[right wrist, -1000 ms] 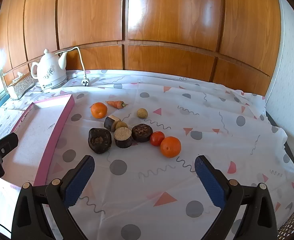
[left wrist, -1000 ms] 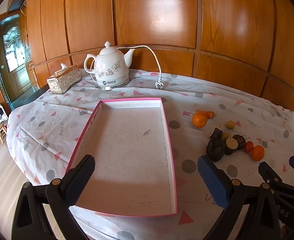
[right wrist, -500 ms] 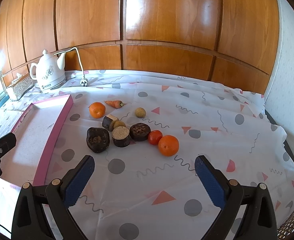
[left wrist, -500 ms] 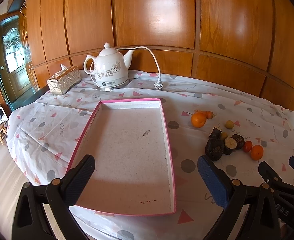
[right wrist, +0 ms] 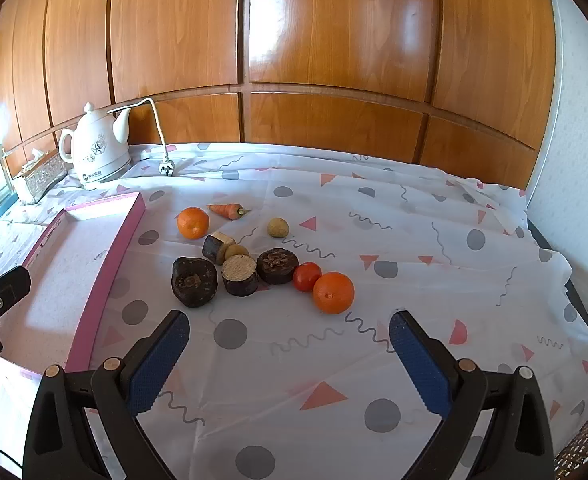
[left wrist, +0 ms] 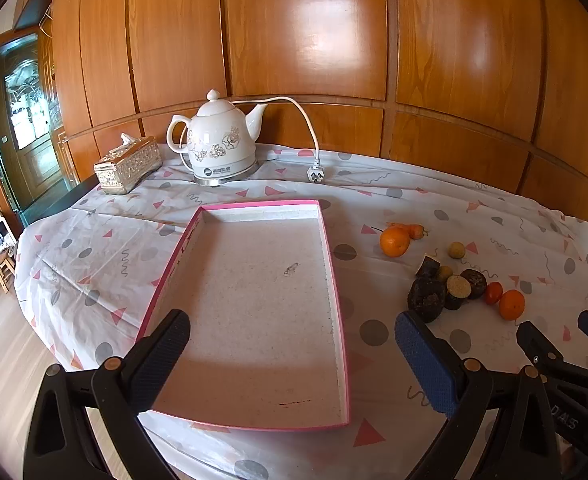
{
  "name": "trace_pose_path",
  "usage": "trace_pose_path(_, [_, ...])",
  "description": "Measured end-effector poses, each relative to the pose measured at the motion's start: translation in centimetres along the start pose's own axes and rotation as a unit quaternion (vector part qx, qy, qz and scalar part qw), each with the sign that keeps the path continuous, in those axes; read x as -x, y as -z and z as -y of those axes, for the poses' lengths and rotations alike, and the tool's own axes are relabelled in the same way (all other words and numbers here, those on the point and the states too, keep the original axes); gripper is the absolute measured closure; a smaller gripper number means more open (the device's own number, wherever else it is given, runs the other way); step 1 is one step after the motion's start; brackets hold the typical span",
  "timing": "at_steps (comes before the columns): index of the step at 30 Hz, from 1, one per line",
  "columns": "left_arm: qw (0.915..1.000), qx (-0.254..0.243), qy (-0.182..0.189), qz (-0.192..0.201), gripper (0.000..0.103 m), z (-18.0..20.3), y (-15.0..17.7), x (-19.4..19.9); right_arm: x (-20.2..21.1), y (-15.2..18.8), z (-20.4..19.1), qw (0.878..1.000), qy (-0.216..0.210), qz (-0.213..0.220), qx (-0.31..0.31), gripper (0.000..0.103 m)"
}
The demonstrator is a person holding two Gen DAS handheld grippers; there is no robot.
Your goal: Organize fruits
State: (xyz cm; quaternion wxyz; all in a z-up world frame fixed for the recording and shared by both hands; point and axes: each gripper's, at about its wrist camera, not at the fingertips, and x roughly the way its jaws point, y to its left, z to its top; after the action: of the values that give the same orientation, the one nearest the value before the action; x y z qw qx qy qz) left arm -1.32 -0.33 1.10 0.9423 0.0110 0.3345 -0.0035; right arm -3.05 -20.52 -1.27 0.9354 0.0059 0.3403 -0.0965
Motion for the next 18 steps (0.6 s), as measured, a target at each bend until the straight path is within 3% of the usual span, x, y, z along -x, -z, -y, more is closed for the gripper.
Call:
trace_pose_path(15, [1.0000,-0.008,0.003,-0.001,0.000,0.6,0.1,-0.1,-0.3,0.3,0.5,1.000,0.002,-0.003,-0.005,0.001])
trace_pose_path(18, [0.9997,-0.009,0.023,-0.001,0.000,0.7,0.1,0.0,-0.7,0.4,1.1,1.000,0.007,-0.009,-0.008,0.001])
